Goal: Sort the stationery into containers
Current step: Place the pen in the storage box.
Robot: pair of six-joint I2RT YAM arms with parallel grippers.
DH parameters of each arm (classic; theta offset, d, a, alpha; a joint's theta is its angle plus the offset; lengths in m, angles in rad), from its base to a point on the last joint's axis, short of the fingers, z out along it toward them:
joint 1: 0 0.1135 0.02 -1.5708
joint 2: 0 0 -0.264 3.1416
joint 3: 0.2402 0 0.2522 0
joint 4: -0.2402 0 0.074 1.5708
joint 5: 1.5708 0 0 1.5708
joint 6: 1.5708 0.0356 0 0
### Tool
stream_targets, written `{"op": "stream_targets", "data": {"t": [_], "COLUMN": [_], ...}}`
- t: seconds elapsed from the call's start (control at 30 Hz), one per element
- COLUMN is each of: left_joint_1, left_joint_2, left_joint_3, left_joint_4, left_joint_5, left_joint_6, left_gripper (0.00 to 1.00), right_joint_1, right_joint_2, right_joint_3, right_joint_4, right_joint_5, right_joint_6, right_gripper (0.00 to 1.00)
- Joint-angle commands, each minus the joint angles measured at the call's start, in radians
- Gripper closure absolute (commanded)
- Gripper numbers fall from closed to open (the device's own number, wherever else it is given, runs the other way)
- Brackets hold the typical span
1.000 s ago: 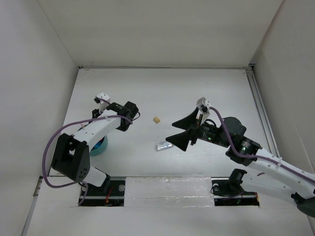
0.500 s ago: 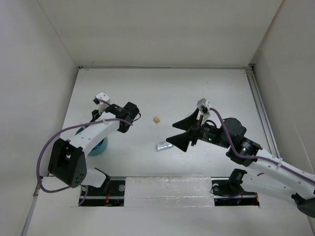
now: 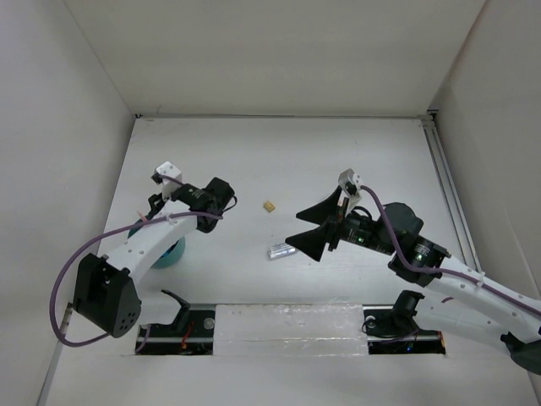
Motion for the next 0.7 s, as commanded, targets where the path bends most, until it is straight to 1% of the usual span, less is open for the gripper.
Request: {"op": "stream_targets", "data": {"t": [0.0, 0.03, 0.07, 0.1, 0.13, 0.17, 0.23, 0.27, 0.3, 0.33, 0.4, 0.43, 0.47, 0.5, 0.57, 0.6, 0.63, 0.67], "left_joint_1": [-0.001, -0.001, -0.001, -0.001, -0.001, -0.001, -0.001, -0.001, -0.001, -0.001, -0.001, -0.001, -0.001, -0.001, -0.001, -0.001, -0.001, -0.001], "left_joint_2": [-0.052, -0.071, -0.081, -0.091, -0.109, -0.121, -0.152, -0.198, -0.222, -0.245, -0.316, -0.342, -0.373, -0.440, -0.518, -0.599, -0.638, -0.672], "left_joint_3": [-0.006, 0.013, 0.022, 0.034, 0.045, 0.054, 0.065, 0.065, 0.065, 0.065, 0.085, 0.099, 0.099, 0.085, 0.053, 0.016, -0.005, -0.025], "left_joint_4": [-0.011, -0.011, -0.011, -0.011, -0.011, 0.027, 0.116, 0.170, 0.274, 0.303, 0.313, 0.324, 0.345, 0.362, 0.458, 0.485, 0.535, 0.549], "left_joint_5": [-0.111, -0.111, -0.096, -0.086, -0.067, -0.053, -0.007, 0.010, 0.027, 0.059, 0.084, 0.104, 0.139, 0.167, 0.228, 0.251, 0.268, 0.283], "left_joint_6": [-0.147, -0.136, -0.122, -0.113, -0.101, -0.080, 0.092, 0.167, 0.241, 0.313, 0.313, 0.313, 0.345, 0.374, 0.450, 0.515, 0.545, 0.563], "left_gripper": [0.62, 0.55, 0.50, 0.40, 0.27, 0.00, 0.00, 0.00, 0.00, 0.00, 0.00, 0.00, 0.00, 0.00, 0.00, 0.00, 0.00, 0.00], "right_joint_1": [0.004, 0.004, 0.004, 0.004, 0.004, 0.004, 0.004, 0.004, 0.004, 0.004, 0.004, 0.004, 0.004, 0.004, 0.004, 0.004, -0.007, -0.007], "right_joint_2": [-0.013, -0.013, -0.013, -0.001, -0.001, 0.015, 0.047, 0.061, 0.073, 0.103, 0.142, 0.186, 0.208, 0.228, 0.278, 0.298, 0.323, 0.384], "right_joint_3": [0.005, 0.005, 0.005, 0.005, 0.005, 0.005, 0.005, 0.005, 0.016, 0.016, 0.048, 0.062, 0.075, 0.086, 0.114, 0.126, 0.163, 0.190], "right_joint_4": [0.026, 0.026, 0.026, 0.026, 0.026, 0.026, 0.015, 0.015, 0.015, 0.006, -0.022, -0.039, -0.069, -0.080, -0.101, -0.112, -0.129, -0.155], "right_joint_5": [-0.004, 0.006, 0.016, 0.034, 0.077, 0.094, 0.115, 0.138, 0.150, 0.167, 0.232, 0.255, 0.275, 0.298, 0.315, 0.338, 0.351, 0.373], "right_joint_6": [-0.013, -0.013, -0.013, -0.004, -0.004, -0.004, -0.004, 0.006, 0.006, 0.006, 0.006, 0.006, 0.006, 0.006, 0.018, 0.018, 0.018, 0.018], "right_gripper": [0.00, 0.00, 0.00, 0.00, 0.00, 0.00, 0.00, 0.00, 0.00, 0.00, 0.00, 0.00, 0.00, 0.00, 0.00, 0.00, 0.00, 0.00]}}
